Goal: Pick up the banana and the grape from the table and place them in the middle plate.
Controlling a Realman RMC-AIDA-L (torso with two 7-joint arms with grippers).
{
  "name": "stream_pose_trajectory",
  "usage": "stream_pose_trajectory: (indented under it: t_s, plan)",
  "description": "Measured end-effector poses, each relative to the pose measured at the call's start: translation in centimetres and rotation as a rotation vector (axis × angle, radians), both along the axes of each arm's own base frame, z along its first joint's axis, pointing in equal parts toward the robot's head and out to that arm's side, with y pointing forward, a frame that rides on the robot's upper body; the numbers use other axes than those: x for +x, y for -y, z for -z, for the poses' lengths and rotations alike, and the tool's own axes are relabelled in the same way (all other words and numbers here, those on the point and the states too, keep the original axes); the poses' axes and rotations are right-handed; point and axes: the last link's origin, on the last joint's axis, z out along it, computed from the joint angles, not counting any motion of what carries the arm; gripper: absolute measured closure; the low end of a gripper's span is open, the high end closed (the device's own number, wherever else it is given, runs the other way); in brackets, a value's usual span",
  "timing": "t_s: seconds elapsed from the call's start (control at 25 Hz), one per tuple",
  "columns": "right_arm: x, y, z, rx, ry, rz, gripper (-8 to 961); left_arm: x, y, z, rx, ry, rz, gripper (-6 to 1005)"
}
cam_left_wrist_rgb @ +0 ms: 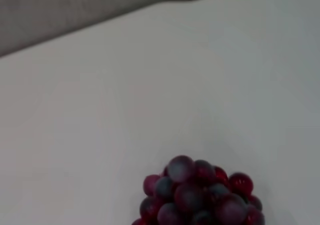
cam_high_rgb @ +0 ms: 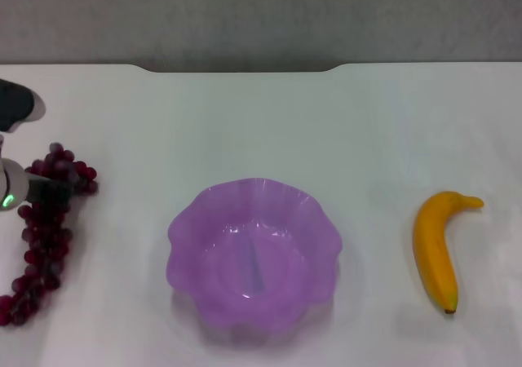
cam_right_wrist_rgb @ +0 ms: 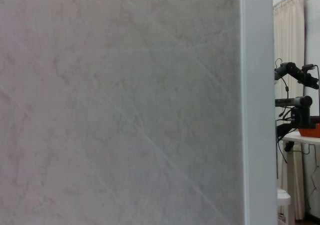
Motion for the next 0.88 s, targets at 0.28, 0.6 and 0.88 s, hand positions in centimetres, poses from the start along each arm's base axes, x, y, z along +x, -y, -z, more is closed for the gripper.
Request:
stream_pose_trajectory:
  t_s: [0.28,0.6,0.88]
  plan:
    - [0.1,0.1,0.0,0.000,0.000,0.002,72,1.5,-0.2,-0.9,0.002,-0.002,0.034,684]
    - [0.1,0.1,0.0,0.000,0.000,0.002,72,2.4,-0.3,-1.4,-0.002,-0.003,0.049,695]
    - [0.1,0.1,0.0,0.000,0.000,0.002,72,5.0,-0.2,-2.5,-0.030,0.052,0.106,702]
